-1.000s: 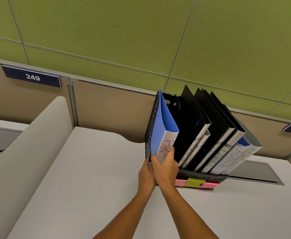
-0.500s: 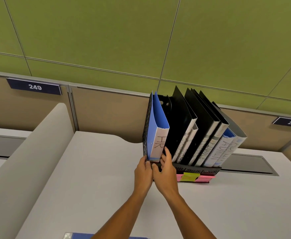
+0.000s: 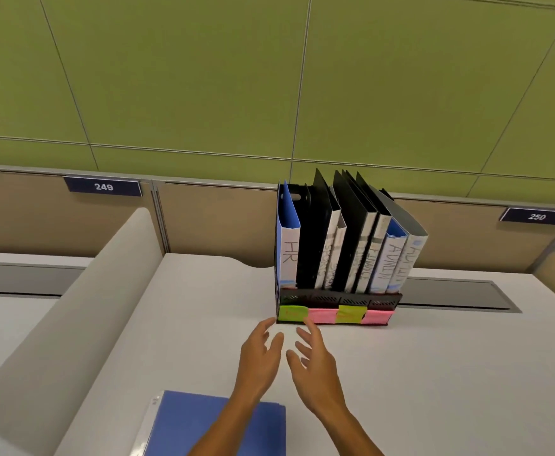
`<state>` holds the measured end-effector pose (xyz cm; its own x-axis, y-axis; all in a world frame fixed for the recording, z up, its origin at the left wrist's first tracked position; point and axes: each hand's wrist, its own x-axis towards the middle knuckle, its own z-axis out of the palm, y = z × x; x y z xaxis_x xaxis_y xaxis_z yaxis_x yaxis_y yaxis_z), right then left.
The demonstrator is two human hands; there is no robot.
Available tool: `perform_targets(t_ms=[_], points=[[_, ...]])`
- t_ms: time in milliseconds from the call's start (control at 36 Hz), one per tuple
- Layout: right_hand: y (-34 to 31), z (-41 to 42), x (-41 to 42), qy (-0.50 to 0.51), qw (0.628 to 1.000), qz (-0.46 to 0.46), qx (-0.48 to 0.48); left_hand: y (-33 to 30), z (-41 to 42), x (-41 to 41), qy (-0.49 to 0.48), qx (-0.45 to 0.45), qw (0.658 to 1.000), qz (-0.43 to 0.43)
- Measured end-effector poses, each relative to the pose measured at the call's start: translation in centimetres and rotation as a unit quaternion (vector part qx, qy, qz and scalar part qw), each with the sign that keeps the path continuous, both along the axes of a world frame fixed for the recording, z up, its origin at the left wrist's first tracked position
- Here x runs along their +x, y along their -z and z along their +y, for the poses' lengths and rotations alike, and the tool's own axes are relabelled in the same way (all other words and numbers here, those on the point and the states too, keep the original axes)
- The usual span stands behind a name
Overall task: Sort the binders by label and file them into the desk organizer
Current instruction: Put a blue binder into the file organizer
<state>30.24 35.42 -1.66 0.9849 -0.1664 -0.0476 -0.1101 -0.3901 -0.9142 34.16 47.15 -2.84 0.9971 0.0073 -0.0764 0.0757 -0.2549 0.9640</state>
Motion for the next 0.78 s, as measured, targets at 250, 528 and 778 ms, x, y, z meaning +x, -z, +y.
perform_targets(t_ms=[250,528,778], points=[[2.2,0.0,-6.4,-0.062,0.997,0.03,-0.018,0.9,3.3,-7.3,0.002,0.108,0.994,0.001],[5.5,1.0,-10.9,-0.149,0.983,0.05,-0.094,2.8,7.1,-13.4,-0.024,0.18,0.983,0.038],[9.2,2.9,-14.5,-0.258,0.928,0.077,-0.257,5.8,11.3,-17.7,-0.065,0.331,0.939,0.072]])
